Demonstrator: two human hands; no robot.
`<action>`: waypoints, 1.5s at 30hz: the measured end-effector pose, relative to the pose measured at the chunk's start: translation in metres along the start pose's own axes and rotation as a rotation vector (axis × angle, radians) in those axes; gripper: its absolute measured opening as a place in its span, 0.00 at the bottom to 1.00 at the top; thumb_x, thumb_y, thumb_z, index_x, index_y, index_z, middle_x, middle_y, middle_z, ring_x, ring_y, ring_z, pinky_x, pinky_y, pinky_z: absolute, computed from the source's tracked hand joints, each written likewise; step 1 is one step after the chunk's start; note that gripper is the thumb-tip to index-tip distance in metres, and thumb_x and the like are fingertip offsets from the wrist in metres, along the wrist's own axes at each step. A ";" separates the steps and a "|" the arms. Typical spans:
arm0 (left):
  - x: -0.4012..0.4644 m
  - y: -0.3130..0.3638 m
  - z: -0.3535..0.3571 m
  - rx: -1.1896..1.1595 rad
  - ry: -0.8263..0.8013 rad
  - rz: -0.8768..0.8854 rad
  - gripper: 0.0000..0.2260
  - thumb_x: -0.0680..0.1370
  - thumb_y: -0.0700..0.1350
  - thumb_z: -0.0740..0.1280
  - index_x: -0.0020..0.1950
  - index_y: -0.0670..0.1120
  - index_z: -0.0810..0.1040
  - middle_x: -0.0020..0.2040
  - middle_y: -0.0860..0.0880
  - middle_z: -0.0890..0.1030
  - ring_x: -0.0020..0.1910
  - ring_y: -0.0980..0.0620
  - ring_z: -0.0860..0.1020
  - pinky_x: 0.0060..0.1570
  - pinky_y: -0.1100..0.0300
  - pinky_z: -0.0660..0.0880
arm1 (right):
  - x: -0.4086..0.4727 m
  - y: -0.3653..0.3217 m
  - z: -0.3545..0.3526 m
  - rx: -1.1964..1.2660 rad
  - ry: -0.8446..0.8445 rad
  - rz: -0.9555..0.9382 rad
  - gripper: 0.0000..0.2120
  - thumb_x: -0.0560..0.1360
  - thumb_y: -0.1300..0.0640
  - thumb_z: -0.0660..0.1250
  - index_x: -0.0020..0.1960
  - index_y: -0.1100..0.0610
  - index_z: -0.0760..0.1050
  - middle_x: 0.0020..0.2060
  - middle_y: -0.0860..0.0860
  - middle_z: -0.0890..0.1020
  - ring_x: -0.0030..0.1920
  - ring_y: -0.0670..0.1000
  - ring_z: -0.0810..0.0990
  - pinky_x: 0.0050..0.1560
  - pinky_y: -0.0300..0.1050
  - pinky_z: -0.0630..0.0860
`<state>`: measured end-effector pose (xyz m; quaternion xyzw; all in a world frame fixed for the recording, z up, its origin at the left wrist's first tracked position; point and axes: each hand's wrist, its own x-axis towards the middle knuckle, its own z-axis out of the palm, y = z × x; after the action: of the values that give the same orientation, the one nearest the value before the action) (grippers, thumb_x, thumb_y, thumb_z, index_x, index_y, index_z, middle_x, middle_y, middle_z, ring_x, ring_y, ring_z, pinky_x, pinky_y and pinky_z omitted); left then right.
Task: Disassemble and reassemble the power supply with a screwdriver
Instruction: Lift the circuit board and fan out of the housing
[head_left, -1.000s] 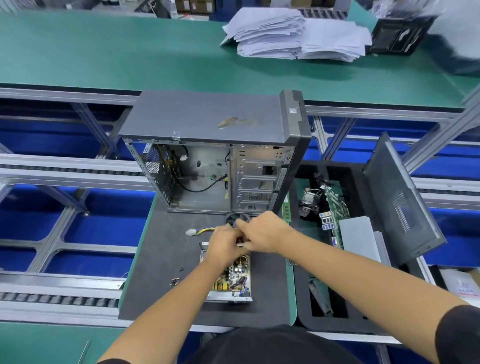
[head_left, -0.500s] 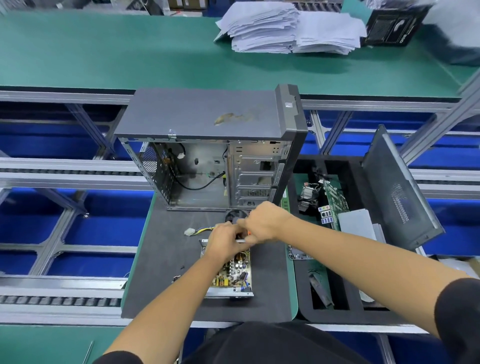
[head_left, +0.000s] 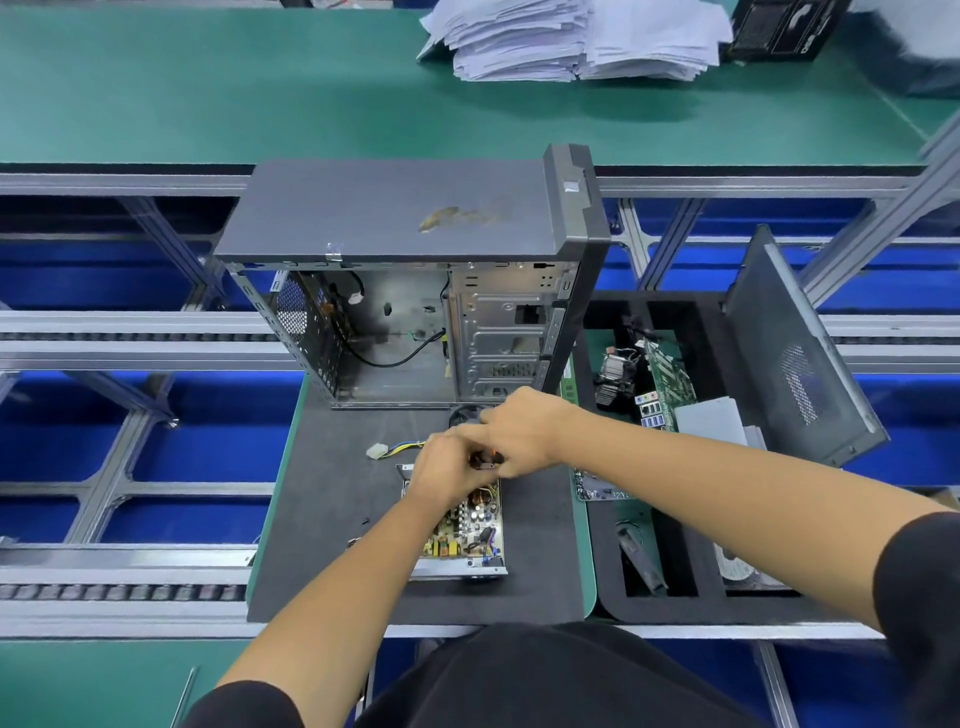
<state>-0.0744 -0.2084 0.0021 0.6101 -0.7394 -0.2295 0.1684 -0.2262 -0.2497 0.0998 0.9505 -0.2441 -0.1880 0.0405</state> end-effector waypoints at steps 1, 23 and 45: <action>-0.001 0.001 -0.001 -0.037 0.009 -0.009 0.12 0.67 0.56 0.79 0.39 0.52 0.81 0.38 0.52 0.83 0.40 0.49 0.80 0.36 0.58 0.70 | -0.001 0.002 -0.002 -0.004 0.013 -0.072 0.19 0.79 0.46 0.62 0.67 0.51 0.66 0.46 0.52 0.78 0.34 0.57 0.74 0.30 0.46 0.62; -0.002 0.000 -0.003 0.039 -0.036 0.058 0.13 0.70 0.59 0.77 0.46 0.52 0.84 0.40 0.51 0.81 0.45 0.48 0.77 0.40 0.56 0.65 | 0.001 0.004 -0.011 -0.059 -0.103 0.068 0.15 0.79 0.47 0.58 0.48 0.55 0.79 0.33 0.50 0.78 0.28 0.52 0.70 0.27 0.43 0.60; -0.003 0.002 -0.003 0.009 -0.016 0.046 0.13 0.67 0.55 0.79 0.50 0.56 0.85 0.39 0.55 0.81 0.43 0.49 0.79 0.42 0.54 0.75 | -0.007 0.013 -0.010 -0.031 -0.061 -0.139 0.14 0.78 0.54 0.66 0.63 0.50 0.70 0.45 0.51 0.81 0.35 0.54 0.75 0.27 0.44 0.59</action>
<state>-0.0739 -0.2060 0.0059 0.5919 -0.7555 -0.2273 0.1648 -0.2336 -0.2582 0.1137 0.9583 -0.1755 -0.2228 0.0346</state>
